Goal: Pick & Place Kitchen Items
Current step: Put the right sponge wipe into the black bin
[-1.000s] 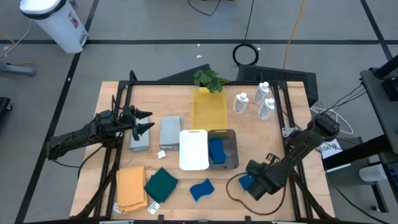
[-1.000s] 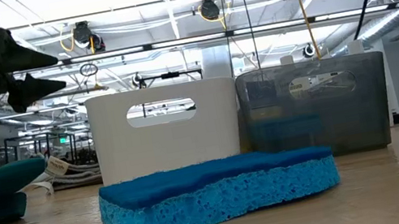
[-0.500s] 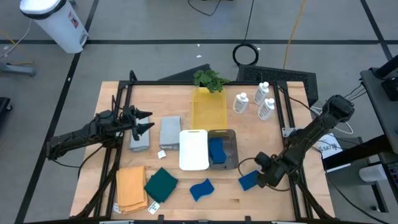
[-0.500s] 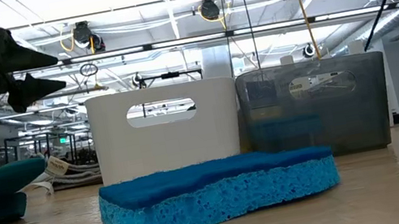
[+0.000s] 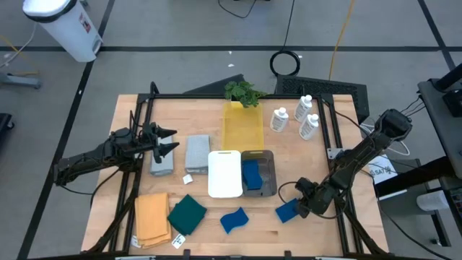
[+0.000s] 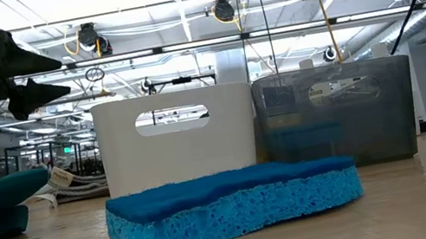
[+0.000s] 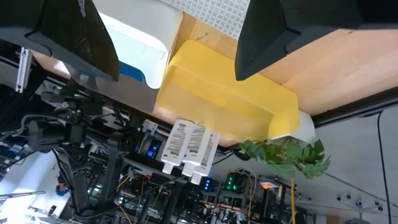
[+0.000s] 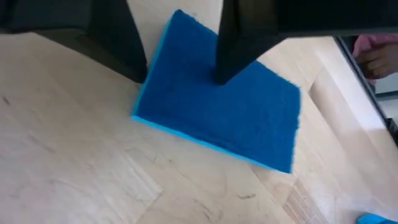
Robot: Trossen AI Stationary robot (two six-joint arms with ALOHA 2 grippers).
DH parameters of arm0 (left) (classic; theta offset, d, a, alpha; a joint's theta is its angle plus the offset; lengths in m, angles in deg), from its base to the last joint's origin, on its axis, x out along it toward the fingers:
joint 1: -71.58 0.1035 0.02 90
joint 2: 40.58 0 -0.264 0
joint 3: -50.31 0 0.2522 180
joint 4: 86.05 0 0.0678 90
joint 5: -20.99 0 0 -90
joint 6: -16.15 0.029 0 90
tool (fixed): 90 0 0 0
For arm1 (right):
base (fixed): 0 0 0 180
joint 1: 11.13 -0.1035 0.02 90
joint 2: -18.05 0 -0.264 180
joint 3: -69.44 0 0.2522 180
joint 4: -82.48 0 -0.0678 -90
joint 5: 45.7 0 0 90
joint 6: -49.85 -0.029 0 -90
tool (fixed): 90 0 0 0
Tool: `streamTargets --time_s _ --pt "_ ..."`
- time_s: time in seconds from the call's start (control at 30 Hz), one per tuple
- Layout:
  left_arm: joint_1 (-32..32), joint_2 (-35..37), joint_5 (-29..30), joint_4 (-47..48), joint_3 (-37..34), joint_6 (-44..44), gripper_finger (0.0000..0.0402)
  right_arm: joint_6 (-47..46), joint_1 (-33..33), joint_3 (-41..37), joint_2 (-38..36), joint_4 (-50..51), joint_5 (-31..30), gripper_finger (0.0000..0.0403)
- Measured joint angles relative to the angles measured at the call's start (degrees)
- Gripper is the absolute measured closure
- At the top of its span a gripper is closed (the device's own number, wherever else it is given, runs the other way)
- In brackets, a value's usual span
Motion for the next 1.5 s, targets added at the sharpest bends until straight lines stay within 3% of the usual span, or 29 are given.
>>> streamTargets --time_s 0.33,0.73,1.03,1.3,1.5 --pt "0.0 0.0 0.0 0.0 0.0 0.0 0.0078 1.8 0.0 -0.1 0.1 2.7 -1.8 0.0395" --pt "0.0 0.0 0.0 0.0 0.0 0.0 0.0078 14.7 -0.6 1.8 -7.5 -0.2 -8.3 0.0402" --pt "0.0 0.0 0.0 0.0 0.0 0.0 0.0078 29.6 -9.1 2.6 -14.8 -12.7 -13.1 0.0403" --pt "0.0 0.0 0.0 0.0 0.0 0.0 0.0078 55.7 -13.1 2.6 -13.9 -28.4 -29.7 0.0403" --pt "0.0 0.0 0.0 0.0 0.0 0.0 0.0078 77.7 -8.9 2.6 -10.4 -41.5 -36.6 0.0403"
